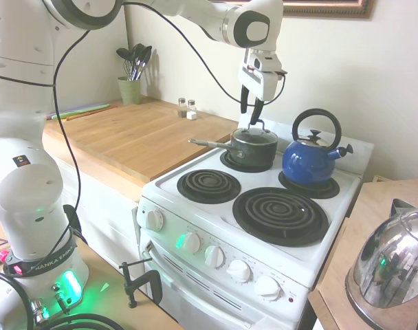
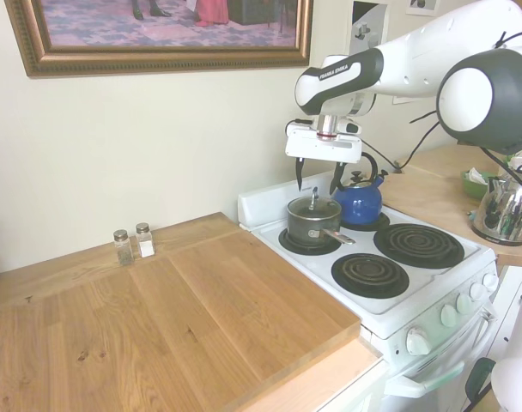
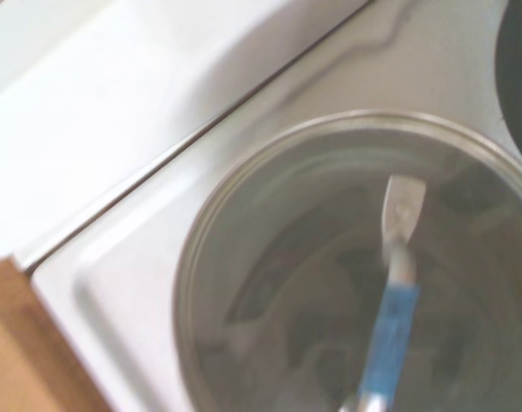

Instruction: Uncover the lid of the pot

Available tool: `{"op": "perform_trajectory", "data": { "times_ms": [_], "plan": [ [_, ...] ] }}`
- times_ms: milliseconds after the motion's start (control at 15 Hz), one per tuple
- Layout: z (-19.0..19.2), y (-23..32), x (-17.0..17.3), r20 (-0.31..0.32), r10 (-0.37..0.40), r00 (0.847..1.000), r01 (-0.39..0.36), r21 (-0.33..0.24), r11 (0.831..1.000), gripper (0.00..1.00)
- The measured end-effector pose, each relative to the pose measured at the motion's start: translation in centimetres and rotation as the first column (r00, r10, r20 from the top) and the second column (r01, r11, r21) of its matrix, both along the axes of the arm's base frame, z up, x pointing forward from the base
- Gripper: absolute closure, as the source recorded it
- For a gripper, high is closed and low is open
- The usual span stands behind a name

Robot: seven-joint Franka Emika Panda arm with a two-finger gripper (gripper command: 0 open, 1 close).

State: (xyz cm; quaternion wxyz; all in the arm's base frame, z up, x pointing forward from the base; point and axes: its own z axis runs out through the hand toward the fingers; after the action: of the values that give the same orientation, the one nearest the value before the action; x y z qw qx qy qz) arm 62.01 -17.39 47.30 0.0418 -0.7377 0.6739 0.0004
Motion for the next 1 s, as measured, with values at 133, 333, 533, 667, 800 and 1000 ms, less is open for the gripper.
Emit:
{"op": "perform_trajectory", "data": {
  "times_ms": [133,333,533,667,800,1000],
  "plan": [
    [-1.1,-0.7,0.8,-0.012,-0.015,1.0,0.015,-0.01,1.0,1.0],
    [-2.1,-1.3,1.7,-0.013,-0.022,1.0,0.022,-0.018,1.0,1.0],
    [-1.9,-1.4,1.9,-0.006,-0.022,1.0,0.022,-0.022,1.0,1.0],
    [-2.0,-1.4,2.0,-0.006,-0.023,1.0,0.023,-0.022,0.999,1.0],
    [-2.4,-1.5,2.1,-0.01,-0.023,1.0,0.023,-0.023,0.999,1.0],
    [-2.6,-1.5,2.6,-0.01,-0.022,1.0,0.021,-0.026,0.999,1.0]
  ]
}}
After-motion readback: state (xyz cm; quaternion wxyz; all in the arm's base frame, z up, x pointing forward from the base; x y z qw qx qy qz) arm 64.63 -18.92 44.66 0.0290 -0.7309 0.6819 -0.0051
